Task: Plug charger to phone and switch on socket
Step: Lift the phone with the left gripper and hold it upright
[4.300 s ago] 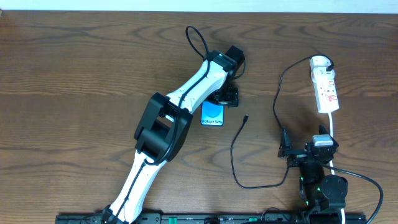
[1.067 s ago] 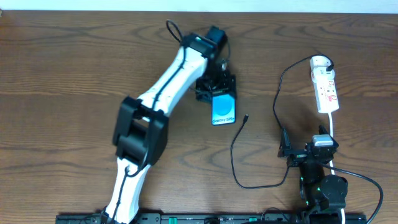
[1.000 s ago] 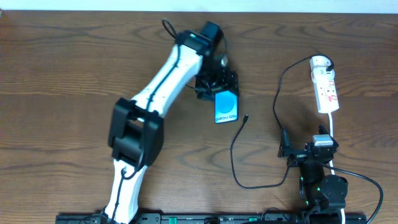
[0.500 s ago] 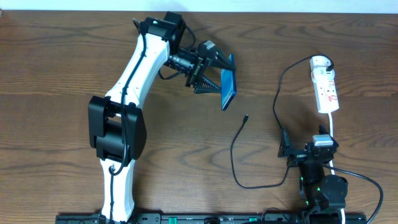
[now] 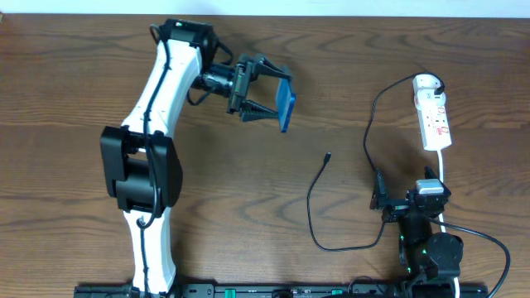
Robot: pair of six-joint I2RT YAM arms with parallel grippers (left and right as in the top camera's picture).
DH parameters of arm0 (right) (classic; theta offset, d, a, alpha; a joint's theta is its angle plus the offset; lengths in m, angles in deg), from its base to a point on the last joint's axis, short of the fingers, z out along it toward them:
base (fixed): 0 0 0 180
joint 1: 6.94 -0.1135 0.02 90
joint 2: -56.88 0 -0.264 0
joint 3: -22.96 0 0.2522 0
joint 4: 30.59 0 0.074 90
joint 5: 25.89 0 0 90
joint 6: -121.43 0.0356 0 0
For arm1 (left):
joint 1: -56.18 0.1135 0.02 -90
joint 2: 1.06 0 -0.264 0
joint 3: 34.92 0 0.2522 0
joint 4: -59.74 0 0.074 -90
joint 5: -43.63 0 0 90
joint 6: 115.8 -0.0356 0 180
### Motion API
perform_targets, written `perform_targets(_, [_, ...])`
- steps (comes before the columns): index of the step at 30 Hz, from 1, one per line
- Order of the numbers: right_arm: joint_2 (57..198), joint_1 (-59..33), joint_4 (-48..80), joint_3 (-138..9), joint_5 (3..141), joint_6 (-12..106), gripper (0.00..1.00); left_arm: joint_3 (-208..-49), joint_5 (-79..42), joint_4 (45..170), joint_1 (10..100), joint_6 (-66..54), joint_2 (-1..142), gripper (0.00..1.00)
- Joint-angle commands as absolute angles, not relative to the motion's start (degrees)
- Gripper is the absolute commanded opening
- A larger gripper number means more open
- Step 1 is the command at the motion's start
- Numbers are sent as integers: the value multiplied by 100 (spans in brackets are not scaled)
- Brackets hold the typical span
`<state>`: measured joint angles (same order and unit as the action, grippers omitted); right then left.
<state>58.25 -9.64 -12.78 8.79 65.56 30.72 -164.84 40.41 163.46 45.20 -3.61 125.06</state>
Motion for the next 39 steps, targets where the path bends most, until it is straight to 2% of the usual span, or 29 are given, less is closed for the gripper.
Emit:
perform_targets(1, [5790,-927,-1251,888,6512,3008,99,-16528,4380,16429,4721,-481,12117,75])
perform_targets(20, [5790,-927,-1251,888,6512,3008,99,-16528,4378,17030,5317,-271,11267,75])
perform_targets(39, [5790,-927,-1251,888,6512,3006,99,-16528,4378,17030,5322,-122,11217,75])
